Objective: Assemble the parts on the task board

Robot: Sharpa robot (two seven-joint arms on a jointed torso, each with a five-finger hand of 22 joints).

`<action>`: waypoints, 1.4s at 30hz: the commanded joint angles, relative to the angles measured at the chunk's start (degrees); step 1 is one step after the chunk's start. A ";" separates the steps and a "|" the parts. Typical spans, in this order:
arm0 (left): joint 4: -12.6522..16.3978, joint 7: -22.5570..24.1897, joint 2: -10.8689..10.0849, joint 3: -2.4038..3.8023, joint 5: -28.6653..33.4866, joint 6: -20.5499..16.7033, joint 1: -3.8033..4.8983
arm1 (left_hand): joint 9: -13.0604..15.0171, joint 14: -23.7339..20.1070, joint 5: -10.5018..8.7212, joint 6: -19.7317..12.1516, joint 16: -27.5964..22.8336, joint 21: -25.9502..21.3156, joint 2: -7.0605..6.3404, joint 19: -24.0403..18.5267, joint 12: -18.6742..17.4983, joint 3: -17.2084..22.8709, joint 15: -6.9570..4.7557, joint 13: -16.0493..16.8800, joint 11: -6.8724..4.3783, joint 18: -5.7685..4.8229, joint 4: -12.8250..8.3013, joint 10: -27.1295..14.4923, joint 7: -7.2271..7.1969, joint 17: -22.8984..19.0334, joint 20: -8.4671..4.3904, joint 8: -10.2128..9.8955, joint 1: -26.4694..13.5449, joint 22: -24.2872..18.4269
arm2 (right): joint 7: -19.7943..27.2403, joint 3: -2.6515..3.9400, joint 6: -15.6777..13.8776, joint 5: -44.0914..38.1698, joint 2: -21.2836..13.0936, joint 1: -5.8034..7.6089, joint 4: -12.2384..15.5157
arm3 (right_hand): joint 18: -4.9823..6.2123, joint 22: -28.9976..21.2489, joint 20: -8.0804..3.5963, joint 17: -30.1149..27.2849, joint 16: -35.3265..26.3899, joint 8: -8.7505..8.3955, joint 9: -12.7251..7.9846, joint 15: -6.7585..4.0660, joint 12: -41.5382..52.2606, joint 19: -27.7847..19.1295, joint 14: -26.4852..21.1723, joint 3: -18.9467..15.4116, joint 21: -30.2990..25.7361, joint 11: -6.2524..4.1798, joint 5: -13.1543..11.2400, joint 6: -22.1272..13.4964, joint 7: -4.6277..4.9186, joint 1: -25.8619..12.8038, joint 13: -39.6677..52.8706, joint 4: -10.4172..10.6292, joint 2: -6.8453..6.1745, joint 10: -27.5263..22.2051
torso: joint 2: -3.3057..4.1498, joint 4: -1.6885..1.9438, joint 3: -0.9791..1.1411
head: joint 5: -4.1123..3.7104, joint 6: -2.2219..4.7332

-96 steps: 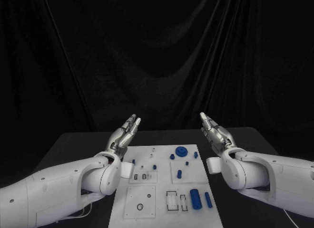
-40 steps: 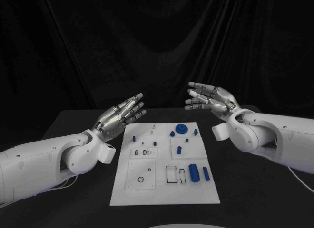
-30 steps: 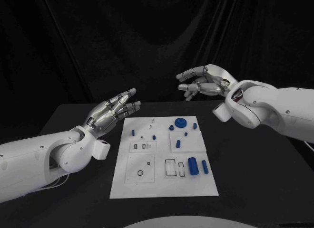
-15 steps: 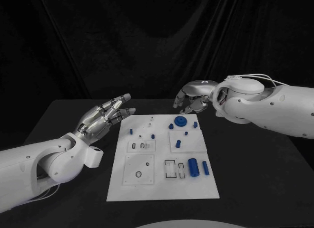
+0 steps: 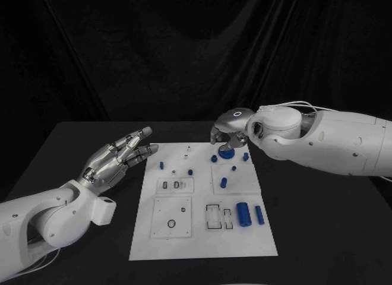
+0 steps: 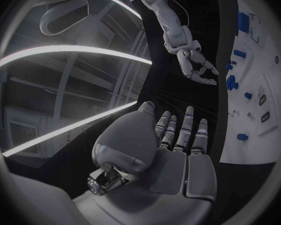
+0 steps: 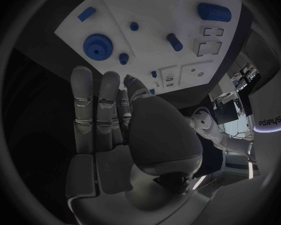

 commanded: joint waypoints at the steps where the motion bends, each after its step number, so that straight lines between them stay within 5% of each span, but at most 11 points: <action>1: 0.25 3.93 -0.18 0.06 -0.14 1.47 0.17 | 1.06 -1.53 0.87 0.68 -0.26 0.07 -0.06 0.16 1.40 2.23 -0.13 0.64 0.18 1.50 0.50 -0.26 -0.06 -0.47 0.01 0.33 1.02 0.34 | -0.78 0.04 -1.12 -2.80 0.46 -0.38 -0.63 | 1.57 2.04 -0.14 2.42 2.07 -1.02 1.53 0.11 -0.60 -0.97 -0.88 2.49 2.07 -0.06 2.73 0.23 0.19 -0.62 1.40 0.09 -1.95 0.17 | 1.23 1.20 -0.23 | -0.77 0.65; 3: 0.37 3.82 -0.39 0.06 -0.14 1.49 0.16 | 1.06 -1.79 0.92 0.70 -0.44 0.04 -0.07 0.12 1.44 2.27 -0.14 0.64 0.24 1.52 0.51 -0.29 -0.01 -0.55 0.02 0.32 1.08 0.33 | -0.14 0.04 -2.25 -2.84 1.00 -0.79 -1.32 | 1.54 3.17 -0.09 4.02 3.26 -1.23 2.32 0.14 0.19 -1.52 -1.14 4.53 2.90 0.01 5.01 0.09 0.31 -1.27 2.34 0.21 -3.02 -0.29 | 1.68 1.57 -0.33 | -1.13 0.92; 7: 0.49 3.71 -0.54 0.06 -0.14 1.55 0.16 | 1.07 -2.04 1.05 0.80 -0.47 0.01 -0.10 0.07 1.54 2.36 -0.16 0.64 0.36 1.55 0.50 -0.35 0.06 -0.64 0.02 0.32 1.21 0.31 | 0.55 0.04 -3.21 -2.88 1.51 -1.33 -2.05 | 1.62 4.05 0.02 6.86 5.54 -1.80 3.57 0.20 2.13 -2.59 -1.66 7.47 3.51 0.07 6.42 -1.29 -0.34 -2.32 4.38 0.02 -4.49 -1.74 | 2.12 1.67 -0.53 | -1.01 1.50; 15: 0.73 3.50 -0.78 0.06 -0.14 1.61 0.16 | 1.11 -2.25 1.21 1.11 -0.46 -0.01 -0.13 0.05 1.57 2.47 -0.13 0.62 0.53 1.57 0.48 -0.50 0.21 -0.73 0.07 0.37 1.37 0.29 | 1.74 0.04 -4.69 -2.90 1.65 -2.38 -2.64 | 2.29 2.25 0.36 6.42 5.56 -2.13 6.38 0.54 6.68 -5.30 -3.77 10.37 1.58 0.28 5.54 -3.67 -0.50 -4.59 8.98 -0.62 -6.00 -5.85 | 2.11 1.81 -0.60 | -1.06 1.92; 21: 0.83 3.37 -0.80 0.06 -0.14 1.66 0.16 | 1.15 -2.39 1.46 1.42 -0.33 -0.04 -0.15 0.02 1.64 2.62 -0.08 0.60 0.71 1.59 0.46 -0.66 0.37 -0.80 0.13 0.42 1.58 0.28 | 2.42 0.04 -5.74 -2.90 1.53 -3.07 -2.89 | 2.62 1.26 0.60 5.90 5.29 -1.58 8.84 0.76 10.93 -6.34 -4.66 10.92 0.02 0.43 6.03 -4.28 -0.19 -6.97 13.12 -0.49 -6.32 -8.76 | 1.62 1.46 -0.75 | -0.44 1.55; 31: 0.64 3.14 -0.73 0.06 -0.14 1.77 0.16 | 1.15 -2.59 1.69 1.51 -0.28 -0.08 -0.21 -0.03 1.59 2.78 -0.01 0.56 0.93 1.61 0.43 -0.97 0.52 -0.88 0.21 0.42 1.84 0.26 | 3.38 0.04 -8.14 -2.90 0.75 -3.41 -2.23 | 2.85 0.55 0.86 5.53 5.16 -1.03 11.65 1.00 15.99 -6.91 -5.31 11.03 -1.72 0.62 7.78 -4.81 0.36 -9.94 18.23 -0.01 -6.66 -11.83 | 1.29 1.64 -0.79 | -0.25 1.06; 38: 0.34 2.99 -0.47 0.06 -0.14 1.96 0.16 | 1.16 -2.77 2.05 1.59 -0.13 -0.12 -0.24 -0.07 1.64 3.03 0.08 0.54 1.12 1.62 0.38 -1.27 0.64 -0.96 0.31 0.39 2.21 0.25 | 3.15 0.04 -6.80 -2.90 0.42 -3.75 -2.37 | 2.86 0.70 0.90 5.56 5.23 -0.96 12.34 1.04 17.18 -6.87 -5.43 11.37 -1.95 0.64 8.36 -4.97 0.37 -10.30 19.53 0.03 -6.37 -12.63 | 1.22 1.31 -0.81 | -0.22 1.01; 42: 0.11 2.92 -0.32 0.06 -0.14 2.10 0.16 | 1.16 -2.77 2.17 1.64 -0.03 -0.14 -0.26 -0.09 1.61 3.11 0.11 0.53 1.19 1.62 0.37 -1.39 0.67 -0.97 0.34 0.39 2.33 0.24 | 3.24 0.04 -6.28 -2.90 0.59 -4.38 -3.29 | 2.87 1.05 0.87 5.74 5.46 -0.99 13.20 0.99 18.02 -6.84 -5.58 12.84 -2.13 0.62 11.13 -5.25 0.31 -9.79 20.68 -0.70 -6.24 -13.17 | 1.09 1.33 -0.84 | -0.34 0.70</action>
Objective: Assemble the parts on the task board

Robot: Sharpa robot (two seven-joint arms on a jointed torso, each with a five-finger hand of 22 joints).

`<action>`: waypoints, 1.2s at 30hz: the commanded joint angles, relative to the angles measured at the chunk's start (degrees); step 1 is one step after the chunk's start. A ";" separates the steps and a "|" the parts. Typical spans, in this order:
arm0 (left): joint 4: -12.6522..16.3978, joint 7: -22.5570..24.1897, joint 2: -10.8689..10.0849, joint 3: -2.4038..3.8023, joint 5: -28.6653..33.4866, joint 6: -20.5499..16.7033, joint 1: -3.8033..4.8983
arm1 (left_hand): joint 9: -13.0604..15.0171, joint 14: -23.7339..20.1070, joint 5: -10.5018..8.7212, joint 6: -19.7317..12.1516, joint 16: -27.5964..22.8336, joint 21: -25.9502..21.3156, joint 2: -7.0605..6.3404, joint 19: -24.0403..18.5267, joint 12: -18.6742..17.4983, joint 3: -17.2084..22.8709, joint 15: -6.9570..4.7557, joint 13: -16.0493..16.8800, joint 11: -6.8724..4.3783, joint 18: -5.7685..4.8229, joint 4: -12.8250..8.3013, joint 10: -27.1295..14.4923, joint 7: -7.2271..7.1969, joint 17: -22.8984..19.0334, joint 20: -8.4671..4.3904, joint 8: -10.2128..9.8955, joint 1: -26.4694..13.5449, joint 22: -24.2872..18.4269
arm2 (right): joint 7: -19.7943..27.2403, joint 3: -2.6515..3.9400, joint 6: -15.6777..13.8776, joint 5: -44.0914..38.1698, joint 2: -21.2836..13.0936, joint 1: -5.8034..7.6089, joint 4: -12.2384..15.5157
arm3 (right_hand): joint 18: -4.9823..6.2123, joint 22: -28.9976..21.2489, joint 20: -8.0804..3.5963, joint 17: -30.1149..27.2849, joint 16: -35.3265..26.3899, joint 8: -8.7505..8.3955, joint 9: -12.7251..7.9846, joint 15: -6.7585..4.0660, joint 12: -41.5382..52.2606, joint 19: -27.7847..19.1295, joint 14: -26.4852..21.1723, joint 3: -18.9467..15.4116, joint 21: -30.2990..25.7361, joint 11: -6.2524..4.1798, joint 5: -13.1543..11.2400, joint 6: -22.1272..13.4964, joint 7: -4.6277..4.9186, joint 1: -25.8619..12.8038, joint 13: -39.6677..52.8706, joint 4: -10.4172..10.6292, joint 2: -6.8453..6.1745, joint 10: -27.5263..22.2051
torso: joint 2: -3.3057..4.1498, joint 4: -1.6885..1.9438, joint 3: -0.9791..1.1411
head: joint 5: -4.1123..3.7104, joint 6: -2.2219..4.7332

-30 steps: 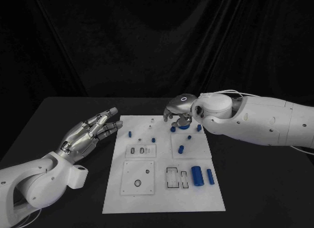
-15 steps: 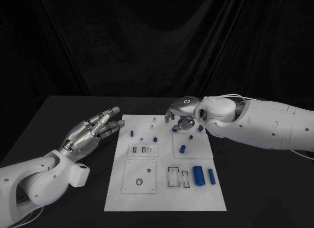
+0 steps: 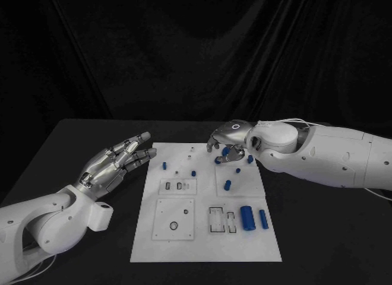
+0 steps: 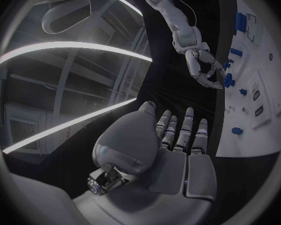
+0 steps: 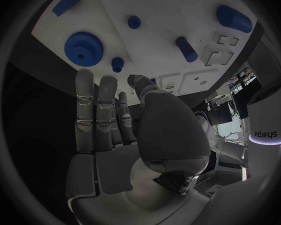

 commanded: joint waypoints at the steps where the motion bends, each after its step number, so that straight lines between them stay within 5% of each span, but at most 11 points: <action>1: -0.15 2.84 0.18 0.05 -0.08 0.96 0.16 | 0.96 -0.75 0.83 0.51 -0.02 -0.13 -0.51 -0.08 0.73 3.10 -0.10 0.53 0.38 1.62 0.37 -0.55 -0.05 -0.80 0.32 0.39 0.86 0.25 | 0.16 0.02 0.10 -0.68 0.15 -0.67 -0.81 | 2.84 0.09 0.18 -0.03 0.82 0.34 1.14 0.17 1.06 -0.37 -0.69 2.71 -1.54 0.17 1.59 -0.80 -0.19 -0.93 1.18 -0.08 0.30 -1.14 | -0.15 -0.06 -0.06 | -0.01 -0.23; 20: -0.67 2.26 0.27 0.04 -0.08 1.43 0.15 | 0.98 -0.91 1.33 0.71 0.27 -0.17 -0.64 -0.11 0.80 3.46 0.03 0.51 0.87 1.63 0.31 -1.04 0.28 -0.89 0.45 0.39 1.45 0.24 | 1.73 0.02 -1.25 -0.68 0.89 -2.56 -3.26 | 2.47 2.56 0.12 2.14 2.52 0.42 1.80 0.12 0.54 0.58 0.09 4.42 0.07 0.22 2.75 -0.59 0.19 -0.61 1.18 -0.64 0.47 -1.35 | -0.46 -0.06 -0.10 | 0.58 -1.25; 36: -1.38 1.06 0.67 0.04 -0.08 2.23 0.15 | 0.99 -1.98 3.03 0.85 0.20 -0.43 -1.11 -0.48 1.17 4.77 0.27 0.49 1.61 1.60 -0.06 -1.90 0.83 -1.14 0.65 0.29 3.38 0.16 | 4.00 0.02 -2.59 1.22 1.66 -3.22 -5.49 | 1.55 8.68 0.15 4.98 5.03 1.35 3.43 0.16 -2.20 2.59 1.22 7.12 4.30 0.38 -0.78 1.45 1.16 -0.37 -0.96 -0.88 1.18 0.81 | -0.64 -0.08 -0.15 | 0.76 -1.72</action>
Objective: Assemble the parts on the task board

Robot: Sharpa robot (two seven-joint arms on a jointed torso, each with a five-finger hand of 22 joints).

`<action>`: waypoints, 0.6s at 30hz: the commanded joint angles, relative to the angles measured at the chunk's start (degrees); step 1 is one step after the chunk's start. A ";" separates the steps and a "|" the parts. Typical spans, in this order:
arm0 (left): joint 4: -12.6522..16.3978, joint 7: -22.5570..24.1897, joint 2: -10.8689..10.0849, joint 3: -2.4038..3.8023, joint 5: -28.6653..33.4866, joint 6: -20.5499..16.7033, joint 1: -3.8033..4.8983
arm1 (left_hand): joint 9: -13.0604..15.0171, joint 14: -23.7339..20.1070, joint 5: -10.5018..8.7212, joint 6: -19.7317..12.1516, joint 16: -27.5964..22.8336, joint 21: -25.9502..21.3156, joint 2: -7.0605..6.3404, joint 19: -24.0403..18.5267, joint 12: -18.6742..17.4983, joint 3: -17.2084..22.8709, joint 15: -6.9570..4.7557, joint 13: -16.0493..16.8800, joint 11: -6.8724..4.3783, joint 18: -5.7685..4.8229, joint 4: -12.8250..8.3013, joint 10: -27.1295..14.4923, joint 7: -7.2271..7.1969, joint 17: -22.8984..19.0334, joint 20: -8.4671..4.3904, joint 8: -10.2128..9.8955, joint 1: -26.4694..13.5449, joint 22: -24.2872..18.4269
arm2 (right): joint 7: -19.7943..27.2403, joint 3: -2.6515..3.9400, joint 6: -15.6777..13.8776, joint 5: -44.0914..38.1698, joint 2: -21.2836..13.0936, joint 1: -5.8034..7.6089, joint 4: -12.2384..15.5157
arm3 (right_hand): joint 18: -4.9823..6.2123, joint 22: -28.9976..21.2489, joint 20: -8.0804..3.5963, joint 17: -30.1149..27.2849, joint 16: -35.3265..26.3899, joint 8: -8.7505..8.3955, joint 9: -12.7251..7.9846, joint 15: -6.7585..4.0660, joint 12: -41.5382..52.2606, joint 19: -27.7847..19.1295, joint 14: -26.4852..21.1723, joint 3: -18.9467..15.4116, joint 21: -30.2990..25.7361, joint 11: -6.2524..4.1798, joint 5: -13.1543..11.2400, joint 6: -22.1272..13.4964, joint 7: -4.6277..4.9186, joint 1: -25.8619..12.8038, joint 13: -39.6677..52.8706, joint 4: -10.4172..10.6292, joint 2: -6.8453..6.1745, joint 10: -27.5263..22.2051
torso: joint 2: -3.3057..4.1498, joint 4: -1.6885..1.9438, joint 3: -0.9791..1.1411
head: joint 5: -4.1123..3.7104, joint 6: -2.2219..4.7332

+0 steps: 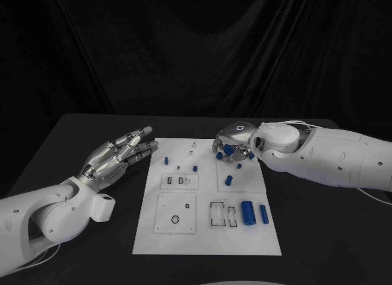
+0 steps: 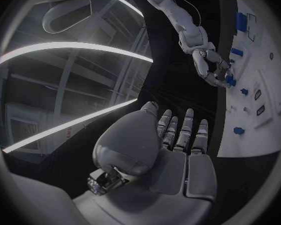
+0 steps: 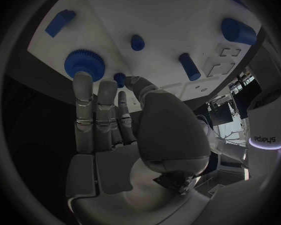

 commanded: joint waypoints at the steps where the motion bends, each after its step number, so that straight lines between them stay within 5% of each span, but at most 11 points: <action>1: -0.04 1.00 0.15 0.05 -0.05 1.16 0.14 | 0.98 -0.27 0.89 0.17 0.20 -0.43 -0.36 0.12 1.13 1.10 0.16 0.49 0.41 1.60 0.18 -0.51 0.12 -0.68 0.07 0.30 1.14 0.16 | 1.13 0.03 -1.45 0.89 0.19 -0.29 -0.51 | 1.49 2.04 0.06 1.42 1.84 1.22 1.18 -0.13 -1.01 0.80 0.91 2.20 2.53 0.15 -1.32 0.82 0.24 -0.36 -0.84 0.26 1.19 0.84 | -0.07 0.01 -0.01 | 0.10 -0.14; 18: -0.43 0.68 0.23 0.05 -0.05 1.46 0.14 | 1.00 -0.68 1.58 0.37 0.09 -0.49 -0.56 0.05 1.29 1.58 0.21 0.48 0.53 1.60 0.09 -0.72 0.25 -0.74 0.12 0.31 1.70 0.15 | 2.53 0.03 -2.28 1.21 1.63 -1.03 -2.92 | 0.65 7.72 -0.15 5.63 4.96 2.05 2.41 -0.42 -3.16 2.53 2.40 3.54 6.57 -0.28 -2.77 3.32 1.05 0.53 -2.93 -0.15 1.75 4.63 | -0.13 0.01 0.01 | 0.32 -0.55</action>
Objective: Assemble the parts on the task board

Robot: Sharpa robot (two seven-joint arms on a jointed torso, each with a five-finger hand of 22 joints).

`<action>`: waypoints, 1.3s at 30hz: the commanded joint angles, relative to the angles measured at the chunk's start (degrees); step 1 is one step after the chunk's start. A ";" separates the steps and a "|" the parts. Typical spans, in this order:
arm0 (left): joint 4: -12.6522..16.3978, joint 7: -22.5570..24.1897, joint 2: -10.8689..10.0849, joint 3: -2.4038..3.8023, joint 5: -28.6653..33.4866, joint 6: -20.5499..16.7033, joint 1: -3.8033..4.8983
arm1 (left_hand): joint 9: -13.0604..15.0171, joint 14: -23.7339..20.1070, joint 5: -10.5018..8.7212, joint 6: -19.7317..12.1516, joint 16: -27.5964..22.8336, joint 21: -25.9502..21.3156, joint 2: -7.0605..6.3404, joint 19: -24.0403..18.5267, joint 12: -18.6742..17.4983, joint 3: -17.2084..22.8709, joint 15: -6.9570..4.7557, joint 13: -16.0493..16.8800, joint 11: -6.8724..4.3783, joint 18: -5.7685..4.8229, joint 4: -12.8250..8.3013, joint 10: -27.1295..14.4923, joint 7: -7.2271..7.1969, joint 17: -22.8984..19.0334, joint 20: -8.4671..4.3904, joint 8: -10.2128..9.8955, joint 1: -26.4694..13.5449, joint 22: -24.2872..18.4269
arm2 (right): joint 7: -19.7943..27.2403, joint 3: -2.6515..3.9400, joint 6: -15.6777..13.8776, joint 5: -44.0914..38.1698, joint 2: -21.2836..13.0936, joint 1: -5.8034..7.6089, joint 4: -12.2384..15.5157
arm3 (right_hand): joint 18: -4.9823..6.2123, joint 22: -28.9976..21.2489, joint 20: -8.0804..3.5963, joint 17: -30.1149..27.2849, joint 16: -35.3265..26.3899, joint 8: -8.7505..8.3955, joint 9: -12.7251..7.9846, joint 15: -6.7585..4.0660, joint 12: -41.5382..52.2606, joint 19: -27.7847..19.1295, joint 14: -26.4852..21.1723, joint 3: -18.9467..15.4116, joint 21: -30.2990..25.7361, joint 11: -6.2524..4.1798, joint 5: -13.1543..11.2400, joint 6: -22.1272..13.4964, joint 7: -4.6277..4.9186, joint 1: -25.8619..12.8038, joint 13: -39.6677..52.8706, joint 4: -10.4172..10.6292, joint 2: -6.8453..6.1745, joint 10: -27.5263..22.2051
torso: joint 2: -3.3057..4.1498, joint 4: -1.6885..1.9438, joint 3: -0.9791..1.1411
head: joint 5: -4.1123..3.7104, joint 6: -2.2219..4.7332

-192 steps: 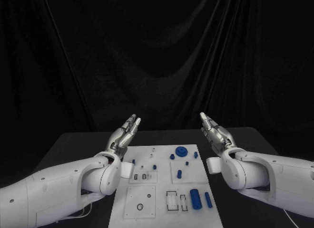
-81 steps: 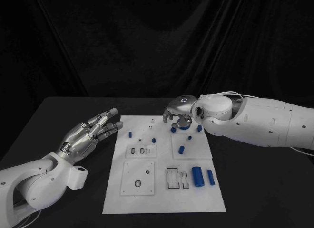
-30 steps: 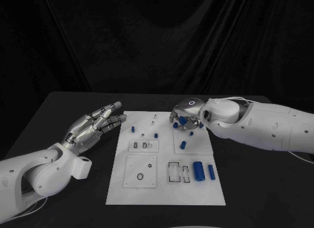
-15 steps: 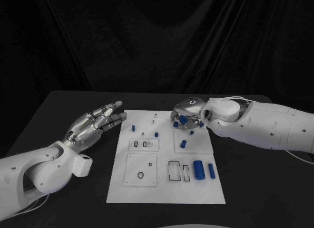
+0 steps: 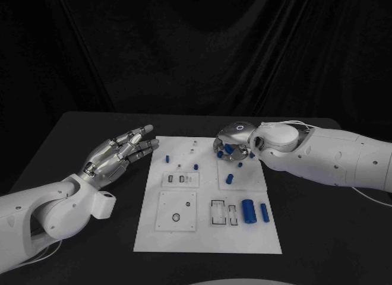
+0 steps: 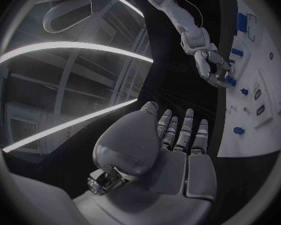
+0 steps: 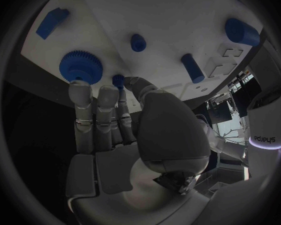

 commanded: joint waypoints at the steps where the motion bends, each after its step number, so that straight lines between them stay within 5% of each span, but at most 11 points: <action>1: 0.00 0.73 0.13 0.05 -0.04 0.90 0.14 | 0.99 -0.66 1.09 0.36 0.09 -0.40 0.03 0.05 0.67 1.58 0.21 0.48 0.50 1.60 0.09 -0.50 0.25 -0.46 0.11 0.31 1.11 0.16 | 0.71 0.03 -1.34 0.12 0.21 -0.20 -0.47 | 0.64 1.50 -0.16 1.33 1.01 1.33 1.08 -0.22 -1.07 0.73 0.81 2.09 1.88 -0.27 -1.40 1.25 0.02 0.64 -0.94 0.01 1.81 1.38 | -0.04 0.02 0.04 | -0.03 -0.08; 8: -0.16 0.52 0.20 0.05 -0.04 1.12 0.14 | 1.01 -0.73 1.29 0.49 0.12 -0.42 -0.01 0.03 0.75 1.73 0.23 0.49 0.54 1.60 0.07 -0.53 0.29 -0.47 0.13 0.34 1.25 0.15 | 1.26 0.03 -1.73 0.13 0.56 -0.33 -1.35 | 0.19 4.48 -0.33 2.81 2.02 1.81 1.77 -0.45 -2.19 1.49 1.21 2.98 3.97 -0.60 -2.26 2.71 0.67 2.28 -2.01 -0.82 2.74 3.91 | -0.07 -0.03 -0.01 | 0.06 -0.12; 15: -0.21 0.40 0.10 0.05 -0.04 1.23 0.13 | 1.02 -0.86 1.84 0.63 0.25 -0.43 -0.18 0.03 0.92 2.23 0.27 0.49 0.63 1.60 -0.11 -0.65 0.38 -0.46 0.17 0.35 1.76 0.16 | 2.53 0.03 -3.36 1.27 0.35 -0.36 -1.58 | -1.79 15.52 -0.92 15.00 10.22 2.73 3.02 -1.21 -4.29 5.45 4.61 3.32 12.49 -1.61 -2.83 5.55 1.70 4.32 -3.91 -2.14 3.62 10.02 | -0.08 -0.01 0.00 | 0.37 -0.02; 29: -0.10 0.15 -0.34 0.05 -0.04 1.15 0.13 | 1.05 -0.86 2.97 0.96 0.64 -0.42 -0.60 0.09 1.39 3.12 0.33 0.52 0.80 1.61 -0.47 -0.64 0.51 -0.43 0.23 0.41 2.54 0.19 | 4.44 0.04 -5.83 5.86 -0.22 -0.04 -0.97 | -2.18 18.76 -0.86 16.91 11.14 2.80 3.76 -1.04 -8.47 5.74 5.00 3.20 14.64 -1.62 -3.46 8.35 3.13 5.88 -6.61 -2.81 3.60 16.39 | -0.14 0.03 -0.03 | 1.01 -0.33; 39: 0.05 0.00 -0.62 0.05 -0.04 0.98 0.13 | 1.07 -0.82 3.52 1.15 0.85 -0.39 -0.80 0.16 1.63 3.51 0.35 0.54 0.87 1.61 -0.61 -0.60 0.56 -0.42 0.26 0.44 2.81 0.20 | 4.58 0.04 -5.89 10.02 1.14 2.27 -0.49 | -2.25 19.36 -0.52 17.17 11.14 2.57 3.70 -0.51 -10.15 5.70 5.07 3.11 14.92 -1.54 -4.10 9.30 3.44 6.39 -7.51 -2.92 3.23 18.17 | -0.13 0.07 -0.04 | 1.03 -0.55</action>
